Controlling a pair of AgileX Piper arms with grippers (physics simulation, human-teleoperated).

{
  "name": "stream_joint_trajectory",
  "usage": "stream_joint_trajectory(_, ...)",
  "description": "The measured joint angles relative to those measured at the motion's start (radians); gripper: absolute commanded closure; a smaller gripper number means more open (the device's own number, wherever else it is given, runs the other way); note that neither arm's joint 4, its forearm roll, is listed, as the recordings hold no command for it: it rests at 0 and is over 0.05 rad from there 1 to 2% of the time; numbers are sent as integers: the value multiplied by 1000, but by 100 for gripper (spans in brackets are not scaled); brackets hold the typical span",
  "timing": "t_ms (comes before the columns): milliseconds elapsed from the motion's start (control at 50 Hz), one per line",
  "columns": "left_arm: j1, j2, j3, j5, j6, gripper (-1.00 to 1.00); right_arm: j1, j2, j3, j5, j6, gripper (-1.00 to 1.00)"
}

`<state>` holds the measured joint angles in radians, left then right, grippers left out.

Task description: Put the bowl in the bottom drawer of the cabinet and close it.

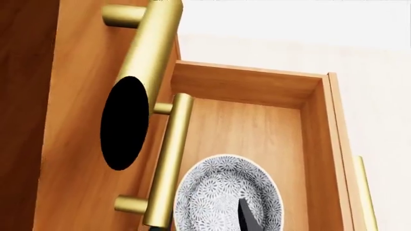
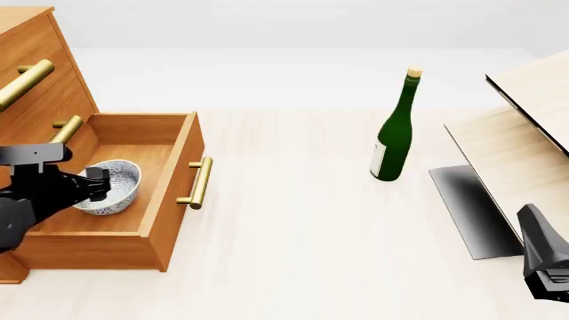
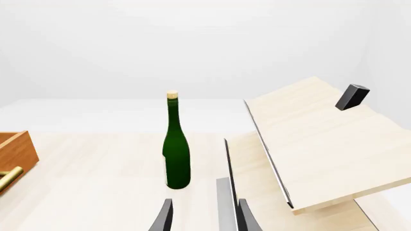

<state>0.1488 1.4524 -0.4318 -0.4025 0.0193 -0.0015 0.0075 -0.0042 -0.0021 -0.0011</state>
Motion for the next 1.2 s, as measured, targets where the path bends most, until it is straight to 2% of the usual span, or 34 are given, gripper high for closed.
stream_joint_trajectory(1200, -56, -245, 53, 146, -26, -100, 0, 0, 0, 0, 0, -100)
